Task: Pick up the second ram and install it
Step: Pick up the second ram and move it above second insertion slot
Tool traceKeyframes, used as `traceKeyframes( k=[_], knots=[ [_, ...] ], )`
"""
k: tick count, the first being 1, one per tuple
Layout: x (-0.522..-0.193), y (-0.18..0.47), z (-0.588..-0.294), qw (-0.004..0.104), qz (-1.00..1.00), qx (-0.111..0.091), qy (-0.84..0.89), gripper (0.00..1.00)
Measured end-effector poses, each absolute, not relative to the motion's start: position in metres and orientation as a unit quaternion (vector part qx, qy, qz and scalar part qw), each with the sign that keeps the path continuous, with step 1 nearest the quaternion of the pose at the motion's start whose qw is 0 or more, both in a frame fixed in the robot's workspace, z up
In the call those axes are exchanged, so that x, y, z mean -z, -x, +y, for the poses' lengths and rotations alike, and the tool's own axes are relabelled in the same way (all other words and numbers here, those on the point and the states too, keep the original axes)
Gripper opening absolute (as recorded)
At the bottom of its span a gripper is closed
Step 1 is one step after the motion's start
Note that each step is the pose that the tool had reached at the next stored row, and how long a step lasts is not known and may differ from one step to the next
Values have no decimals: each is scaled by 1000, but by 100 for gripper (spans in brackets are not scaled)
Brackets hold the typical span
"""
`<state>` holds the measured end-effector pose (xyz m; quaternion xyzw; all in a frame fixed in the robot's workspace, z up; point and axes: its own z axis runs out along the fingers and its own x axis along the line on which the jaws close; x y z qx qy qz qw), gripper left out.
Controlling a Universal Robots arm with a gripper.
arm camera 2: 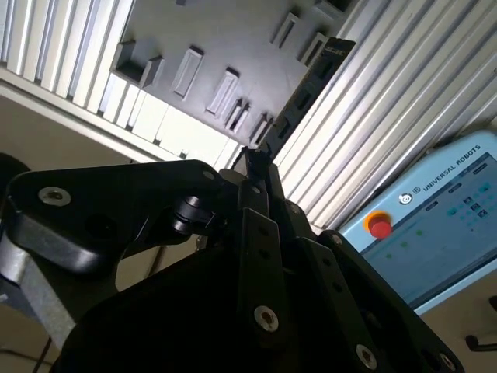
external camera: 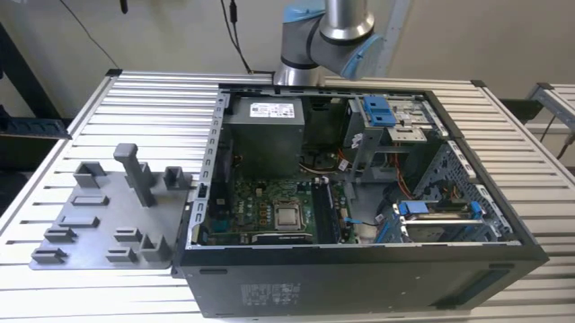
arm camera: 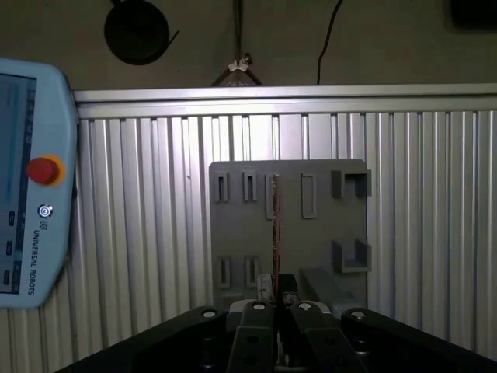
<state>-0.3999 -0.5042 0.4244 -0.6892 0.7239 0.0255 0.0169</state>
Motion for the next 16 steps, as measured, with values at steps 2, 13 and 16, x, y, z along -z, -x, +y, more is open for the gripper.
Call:
traceKeyframes(
  k=[2, 13, 16],
  knots=[
    [-424, 400, -504, 17, 724, -25, 689, 15],
    [-425, 398, -504, 17, 724, -25, 689, 15],
    [-425, 397, -504, 17, 724, -25, 689, 15]
  ],
)
